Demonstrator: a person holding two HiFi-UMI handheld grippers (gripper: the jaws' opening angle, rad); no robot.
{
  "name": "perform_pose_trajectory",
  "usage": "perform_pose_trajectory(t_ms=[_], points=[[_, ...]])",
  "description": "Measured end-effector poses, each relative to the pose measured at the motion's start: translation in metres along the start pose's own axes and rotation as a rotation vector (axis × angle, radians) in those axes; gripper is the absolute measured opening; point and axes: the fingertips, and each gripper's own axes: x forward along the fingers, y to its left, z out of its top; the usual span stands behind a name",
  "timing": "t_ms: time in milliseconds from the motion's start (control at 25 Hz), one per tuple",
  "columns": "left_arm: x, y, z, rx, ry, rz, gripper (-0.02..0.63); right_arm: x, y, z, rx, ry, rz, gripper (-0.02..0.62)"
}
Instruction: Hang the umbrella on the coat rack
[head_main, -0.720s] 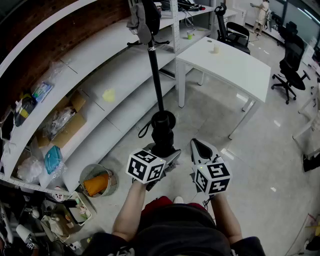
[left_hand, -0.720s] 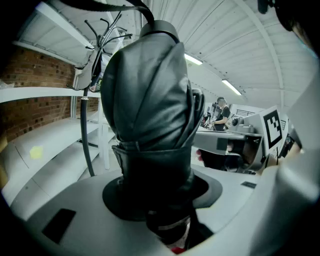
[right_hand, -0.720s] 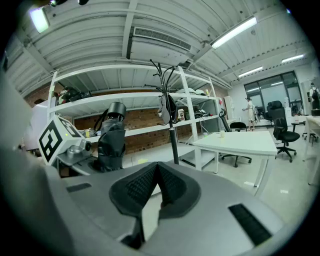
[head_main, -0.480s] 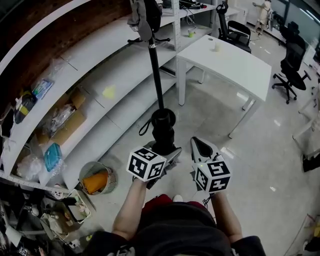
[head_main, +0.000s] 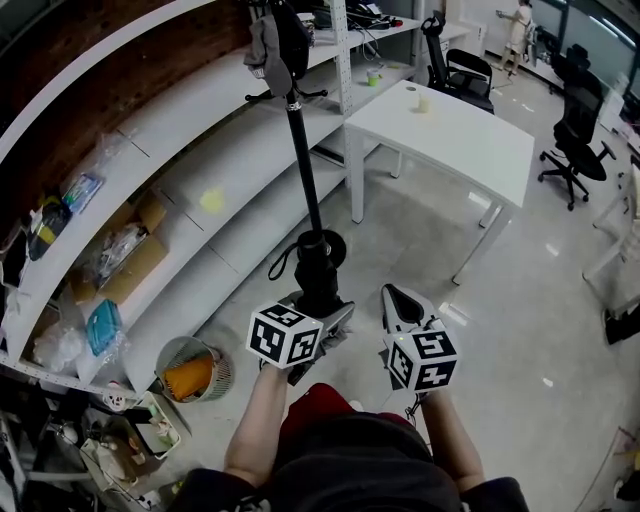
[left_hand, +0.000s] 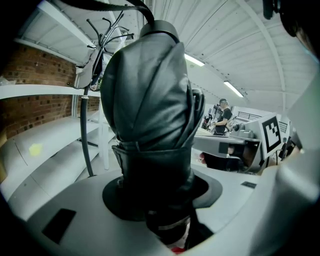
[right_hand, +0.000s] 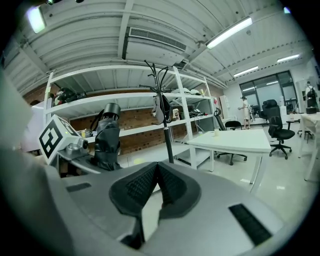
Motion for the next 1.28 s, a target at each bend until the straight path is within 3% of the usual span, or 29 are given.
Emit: perform_pose_trajectory(t_ms=[640,1280], points=[[0.018,0.041,0.036,0.028,-0.012,0.009,0.207,0.025,-0.030,0.016,-0.017,0.000,-0.054,0.018],[0.094,0.164,0.111,0.024,0.016,-0.053,0.207,0.172,-0.079,0.053,0.012,0.042,-0.106,0.018]])
